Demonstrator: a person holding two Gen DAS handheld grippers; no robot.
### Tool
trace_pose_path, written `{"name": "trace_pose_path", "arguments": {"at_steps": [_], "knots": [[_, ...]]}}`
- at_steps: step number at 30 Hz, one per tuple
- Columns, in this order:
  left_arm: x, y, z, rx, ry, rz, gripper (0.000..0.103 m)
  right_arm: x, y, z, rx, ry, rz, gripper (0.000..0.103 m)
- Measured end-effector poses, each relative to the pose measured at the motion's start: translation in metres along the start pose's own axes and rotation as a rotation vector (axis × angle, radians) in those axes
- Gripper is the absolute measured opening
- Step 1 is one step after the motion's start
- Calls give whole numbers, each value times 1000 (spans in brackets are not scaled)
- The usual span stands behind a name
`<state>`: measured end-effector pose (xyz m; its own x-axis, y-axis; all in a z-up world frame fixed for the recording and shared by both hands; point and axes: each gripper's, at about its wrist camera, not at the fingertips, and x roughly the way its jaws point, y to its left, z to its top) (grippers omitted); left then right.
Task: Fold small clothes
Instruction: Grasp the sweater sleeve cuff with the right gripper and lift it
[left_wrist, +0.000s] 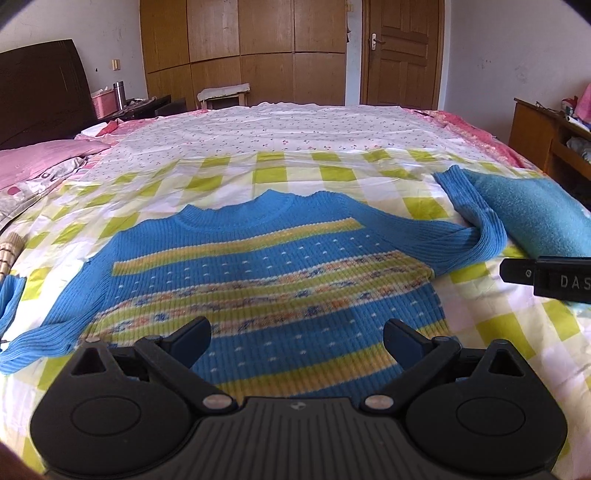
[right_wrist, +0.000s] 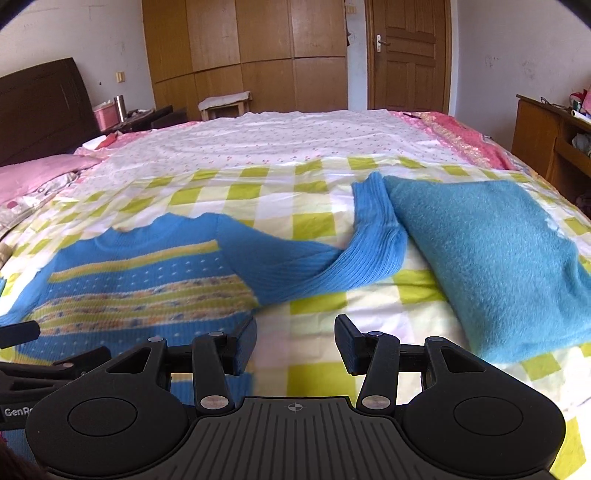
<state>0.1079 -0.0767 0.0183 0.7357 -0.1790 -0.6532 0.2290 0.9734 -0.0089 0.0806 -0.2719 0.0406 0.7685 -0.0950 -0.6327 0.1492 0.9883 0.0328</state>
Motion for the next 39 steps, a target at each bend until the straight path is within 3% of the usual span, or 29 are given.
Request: {"name": "trace_pose_path", "arguments": {"at_steps": [14, 30, 34, 39], "knots": [[54, -7, 33, -35, -15, -47, 103, 124, -45, 90, 33, 27, -76, 40], [67, 3, 25, -41, 16, -83, 103, 209, -68, 112, 52, 125, -115, 31], [60, 8, 24, -40, 11, -82, 103, 210, -72, 111, 76, 135, -138, 14], [48, 19, 20, -35, 9, -72, 103, 190, -72, 113, 76, 112, -101, 4]]}}
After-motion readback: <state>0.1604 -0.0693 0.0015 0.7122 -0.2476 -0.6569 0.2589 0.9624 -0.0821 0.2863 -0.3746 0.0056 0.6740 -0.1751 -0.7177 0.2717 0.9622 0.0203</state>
